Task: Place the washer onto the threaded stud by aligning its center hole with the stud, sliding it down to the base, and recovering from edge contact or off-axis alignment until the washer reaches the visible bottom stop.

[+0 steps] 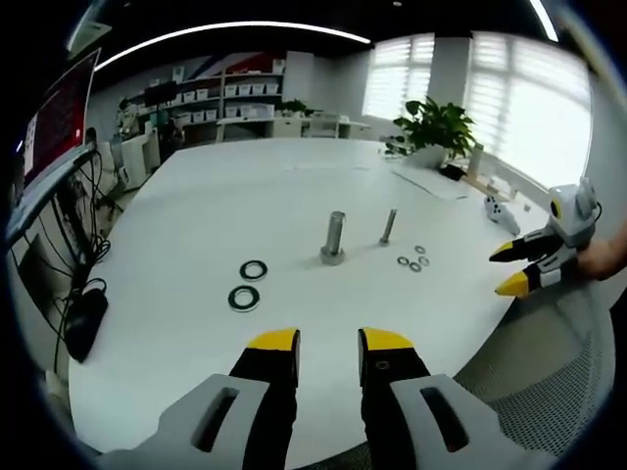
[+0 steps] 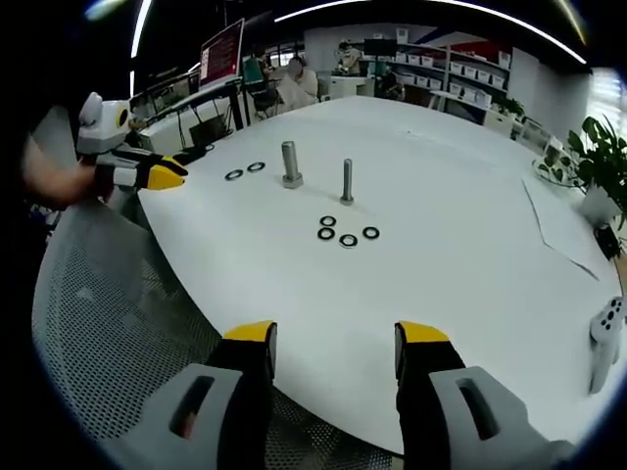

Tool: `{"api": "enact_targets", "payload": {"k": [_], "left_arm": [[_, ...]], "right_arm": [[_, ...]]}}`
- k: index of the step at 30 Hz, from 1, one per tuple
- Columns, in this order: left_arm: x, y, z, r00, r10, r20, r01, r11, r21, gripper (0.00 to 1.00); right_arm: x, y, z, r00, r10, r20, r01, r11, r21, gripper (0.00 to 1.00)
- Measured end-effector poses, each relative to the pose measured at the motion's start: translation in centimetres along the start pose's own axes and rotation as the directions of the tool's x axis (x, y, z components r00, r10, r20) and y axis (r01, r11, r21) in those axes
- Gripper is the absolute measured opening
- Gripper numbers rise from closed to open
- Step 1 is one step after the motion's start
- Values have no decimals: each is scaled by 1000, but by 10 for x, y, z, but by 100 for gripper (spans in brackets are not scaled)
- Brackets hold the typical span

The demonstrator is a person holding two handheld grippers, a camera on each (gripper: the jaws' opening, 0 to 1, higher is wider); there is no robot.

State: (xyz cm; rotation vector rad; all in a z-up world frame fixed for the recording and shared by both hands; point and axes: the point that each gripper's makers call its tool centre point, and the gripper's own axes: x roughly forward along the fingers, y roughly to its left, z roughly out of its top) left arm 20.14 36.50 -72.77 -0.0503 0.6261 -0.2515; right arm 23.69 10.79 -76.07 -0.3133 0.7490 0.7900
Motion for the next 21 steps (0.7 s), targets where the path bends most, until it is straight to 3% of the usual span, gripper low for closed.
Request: {"api": "enact_targets", "payload": {"k": [21], "left_arm": [[2,-2,-7,999,-12,-40,12,1000,-2,22]], "right_arm": [[0,2,-1,1000,8,-3,-8,1000,13,51]]}}
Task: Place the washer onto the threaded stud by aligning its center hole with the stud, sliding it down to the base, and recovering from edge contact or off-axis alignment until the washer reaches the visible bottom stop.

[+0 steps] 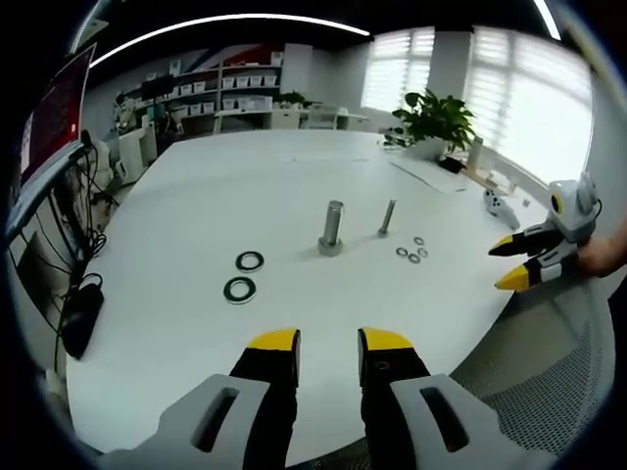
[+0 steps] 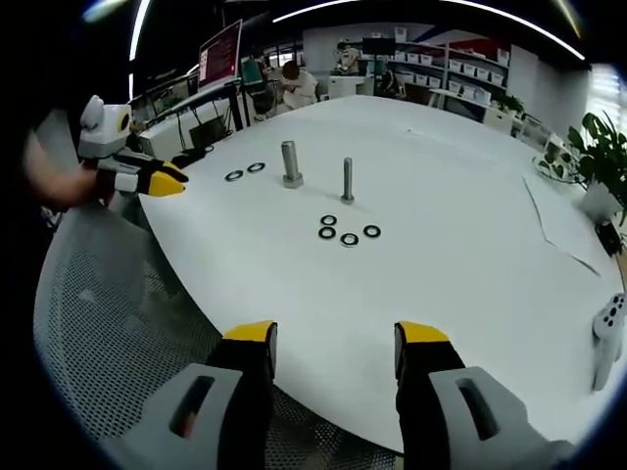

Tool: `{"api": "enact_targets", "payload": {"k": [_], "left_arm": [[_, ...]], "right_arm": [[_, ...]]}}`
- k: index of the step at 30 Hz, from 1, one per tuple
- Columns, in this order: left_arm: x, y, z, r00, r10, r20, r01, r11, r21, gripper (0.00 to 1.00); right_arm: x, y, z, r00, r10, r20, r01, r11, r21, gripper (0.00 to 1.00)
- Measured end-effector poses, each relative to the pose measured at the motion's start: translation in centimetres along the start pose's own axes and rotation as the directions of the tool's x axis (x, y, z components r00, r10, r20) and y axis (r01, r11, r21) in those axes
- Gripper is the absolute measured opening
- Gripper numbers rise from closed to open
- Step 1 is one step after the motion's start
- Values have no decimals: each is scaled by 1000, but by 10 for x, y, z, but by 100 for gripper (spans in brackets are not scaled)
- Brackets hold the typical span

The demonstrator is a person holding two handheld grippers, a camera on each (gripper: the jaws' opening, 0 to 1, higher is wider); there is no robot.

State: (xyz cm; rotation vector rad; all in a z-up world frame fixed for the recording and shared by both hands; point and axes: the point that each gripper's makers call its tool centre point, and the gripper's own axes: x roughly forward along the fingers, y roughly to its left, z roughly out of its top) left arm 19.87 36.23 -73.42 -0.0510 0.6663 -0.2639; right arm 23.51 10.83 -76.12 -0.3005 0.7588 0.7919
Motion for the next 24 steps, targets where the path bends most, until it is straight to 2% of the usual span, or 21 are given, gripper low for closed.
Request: {"api": "enact_targets", "payload": {"k": [24], "left_arm": [[2,-3,-7,999,-10,-41,11,1000,6,22]], "right_arm": [[0,1,2,1000,11,14,-12,1000,6,51]]}}
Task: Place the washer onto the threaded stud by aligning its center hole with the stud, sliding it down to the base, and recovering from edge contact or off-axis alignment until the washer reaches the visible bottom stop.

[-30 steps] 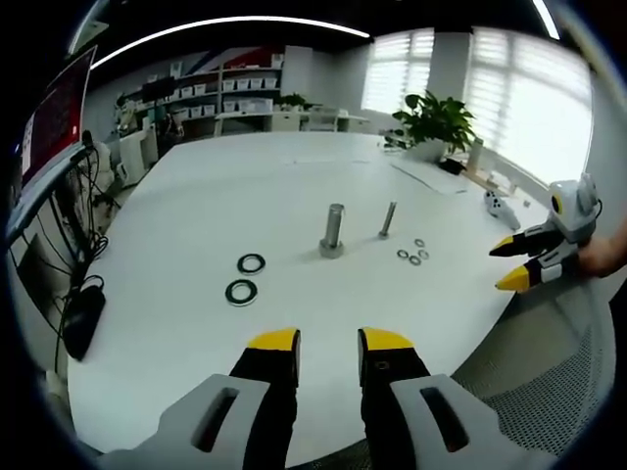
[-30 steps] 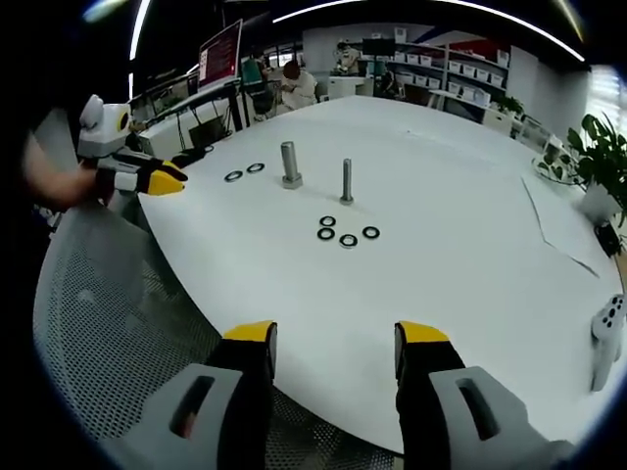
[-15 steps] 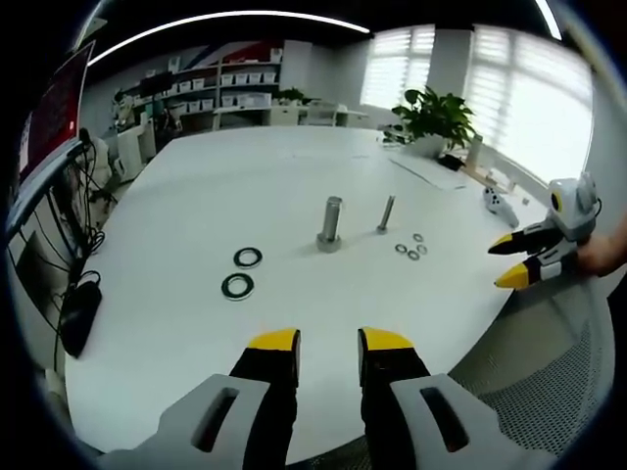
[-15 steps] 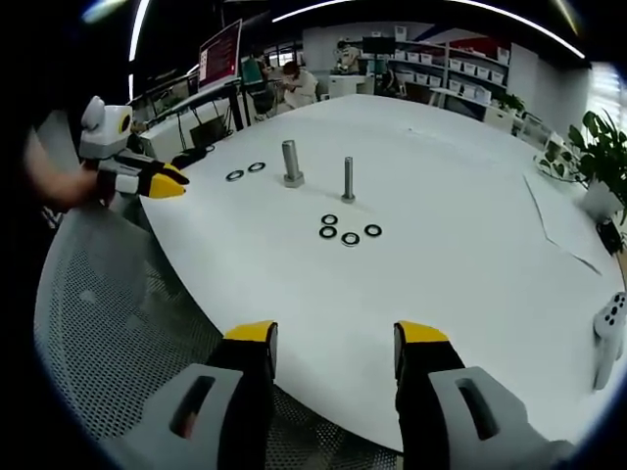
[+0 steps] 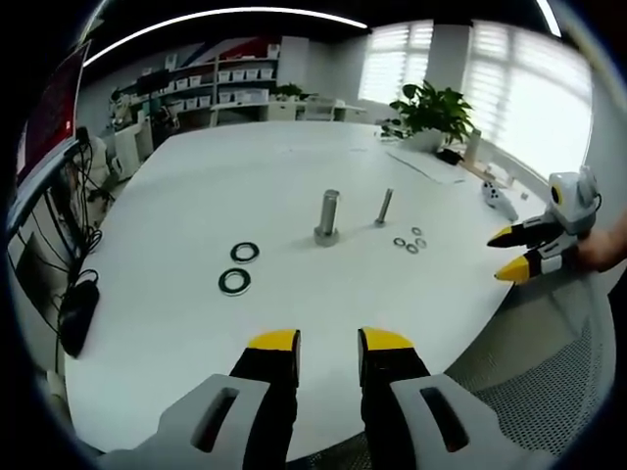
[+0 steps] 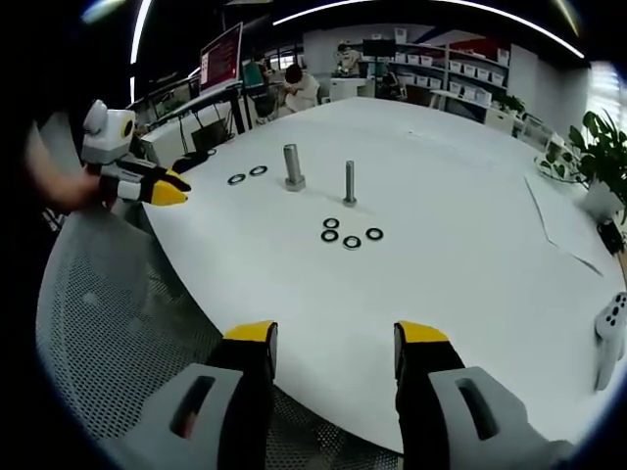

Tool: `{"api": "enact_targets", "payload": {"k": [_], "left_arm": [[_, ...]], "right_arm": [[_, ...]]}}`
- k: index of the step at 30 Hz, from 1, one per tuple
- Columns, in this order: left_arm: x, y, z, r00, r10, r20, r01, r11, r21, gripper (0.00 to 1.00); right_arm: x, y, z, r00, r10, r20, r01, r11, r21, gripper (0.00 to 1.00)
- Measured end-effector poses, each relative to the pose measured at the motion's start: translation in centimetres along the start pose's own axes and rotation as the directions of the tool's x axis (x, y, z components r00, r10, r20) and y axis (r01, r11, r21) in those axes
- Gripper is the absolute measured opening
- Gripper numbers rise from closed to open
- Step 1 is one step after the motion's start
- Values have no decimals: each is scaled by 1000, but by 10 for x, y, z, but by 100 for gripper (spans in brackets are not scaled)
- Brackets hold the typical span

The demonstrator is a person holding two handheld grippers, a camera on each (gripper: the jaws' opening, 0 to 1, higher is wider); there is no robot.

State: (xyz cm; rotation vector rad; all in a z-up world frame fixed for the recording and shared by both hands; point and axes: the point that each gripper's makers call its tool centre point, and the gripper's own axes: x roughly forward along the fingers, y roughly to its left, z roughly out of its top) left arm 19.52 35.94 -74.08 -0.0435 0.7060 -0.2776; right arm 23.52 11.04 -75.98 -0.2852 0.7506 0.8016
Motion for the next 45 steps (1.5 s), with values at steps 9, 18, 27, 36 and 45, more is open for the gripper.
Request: {"api": "enact_targets", "payload": {"k": [9,18,27,36,45], "left_arm": [[1,3,0,1000,22,-2,-22,999,34,24],[3,2,-6,999,12,-35,-11,1000,15,24],[4,3,-11,998,18,-66,-17,1000,18,24],[3,4,-12,997,22,-76,-22,1000,8,25],[1,5,-8,997,27,-67,-29,999,-24,26]], "right_arm": [[-1,-1,4,1000,-3,19,3,1000,8,51],[-1,0,4,1000,4,18,-4,1000,8,52],[-1,2,5,1000,13,22,-14,1000,9,52],[-2,2,5,1000,16,23,-16,1000,9,52],[-5,0,9,999,18,34,-19,1000,20,52]]}}
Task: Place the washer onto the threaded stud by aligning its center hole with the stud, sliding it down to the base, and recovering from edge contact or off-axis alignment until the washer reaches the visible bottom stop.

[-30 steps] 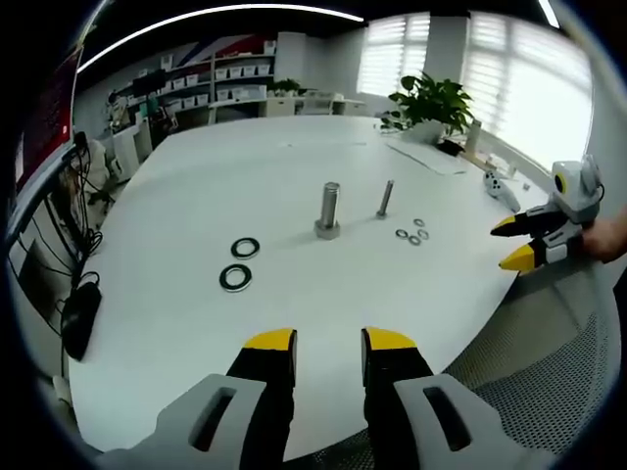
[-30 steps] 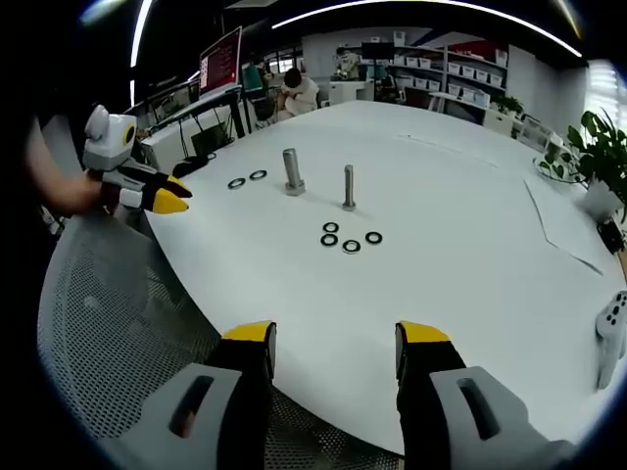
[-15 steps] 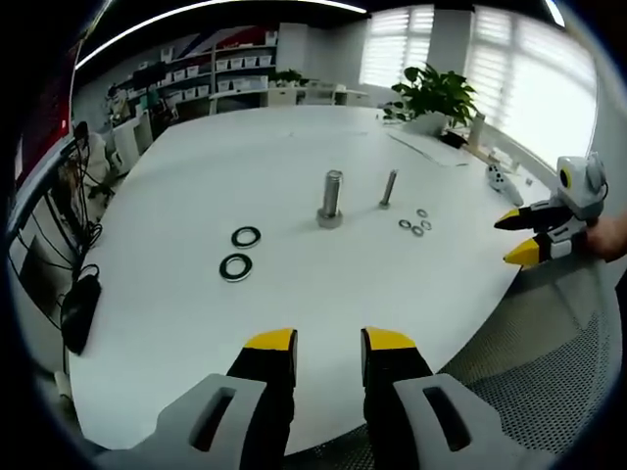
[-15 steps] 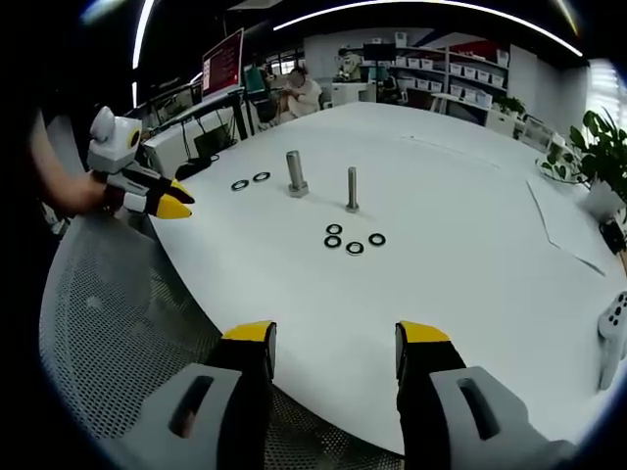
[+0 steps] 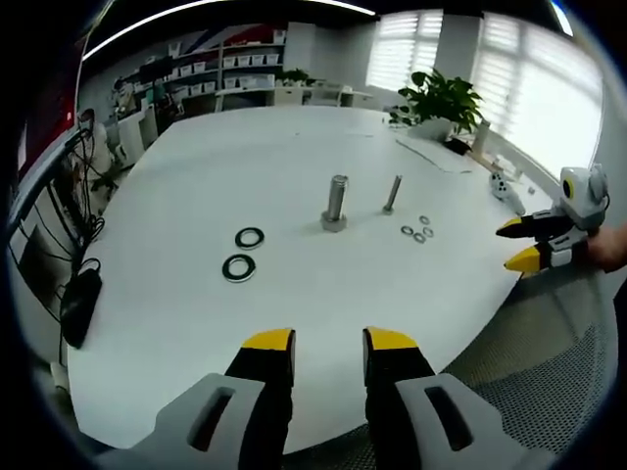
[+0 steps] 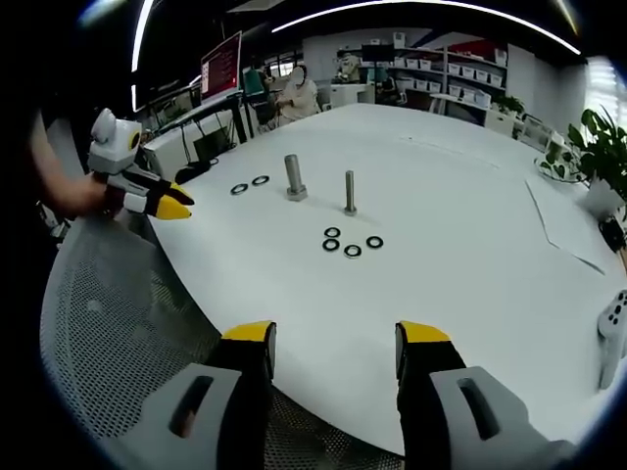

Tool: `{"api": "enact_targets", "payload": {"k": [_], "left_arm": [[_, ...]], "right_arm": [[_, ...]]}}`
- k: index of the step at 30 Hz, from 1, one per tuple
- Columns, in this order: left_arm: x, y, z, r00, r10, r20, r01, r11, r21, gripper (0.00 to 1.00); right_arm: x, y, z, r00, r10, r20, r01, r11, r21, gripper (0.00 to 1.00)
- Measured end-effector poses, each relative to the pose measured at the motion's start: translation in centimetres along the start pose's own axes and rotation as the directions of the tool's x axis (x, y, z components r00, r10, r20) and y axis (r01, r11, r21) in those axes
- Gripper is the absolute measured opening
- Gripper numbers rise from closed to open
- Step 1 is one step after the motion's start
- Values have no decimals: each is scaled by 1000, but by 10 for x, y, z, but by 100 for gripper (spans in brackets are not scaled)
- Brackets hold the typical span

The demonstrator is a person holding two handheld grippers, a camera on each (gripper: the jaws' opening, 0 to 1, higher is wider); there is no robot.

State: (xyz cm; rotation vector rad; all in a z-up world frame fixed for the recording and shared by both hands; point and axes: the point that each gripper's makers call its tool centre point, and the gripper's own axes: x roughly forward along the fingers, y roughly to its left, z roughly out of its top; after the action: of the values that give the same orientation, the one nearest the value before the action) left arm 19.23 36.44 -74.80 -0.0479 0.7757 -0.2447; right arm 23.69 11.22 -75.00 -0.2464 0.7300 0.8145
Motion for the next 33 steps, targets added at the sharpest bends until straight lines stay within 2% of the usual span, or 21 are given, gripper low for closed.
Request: {"api": "enact_targets", "payload": {"k": [17,22,29,33], "left_arm": [[-3,18,7,998,58,0,-57,996,-73,27],[0,30,11,997,81,-21,-82,994,-69,27],[11,51,26,994,103,-48,-105,993,-52,29],[17,66,31,990,116,-83,-118,993,-19,30]], "right_arm": [[0,2,1,1000,14,3,-14,1000,9,55],[0,2,0,1000,16,3,-16,1000,9,55],[1,3,-1,1000,19,-4,-19,1000,5,55],[1,3,-1,1000,18,-5,-18,1000,5,55]]}}
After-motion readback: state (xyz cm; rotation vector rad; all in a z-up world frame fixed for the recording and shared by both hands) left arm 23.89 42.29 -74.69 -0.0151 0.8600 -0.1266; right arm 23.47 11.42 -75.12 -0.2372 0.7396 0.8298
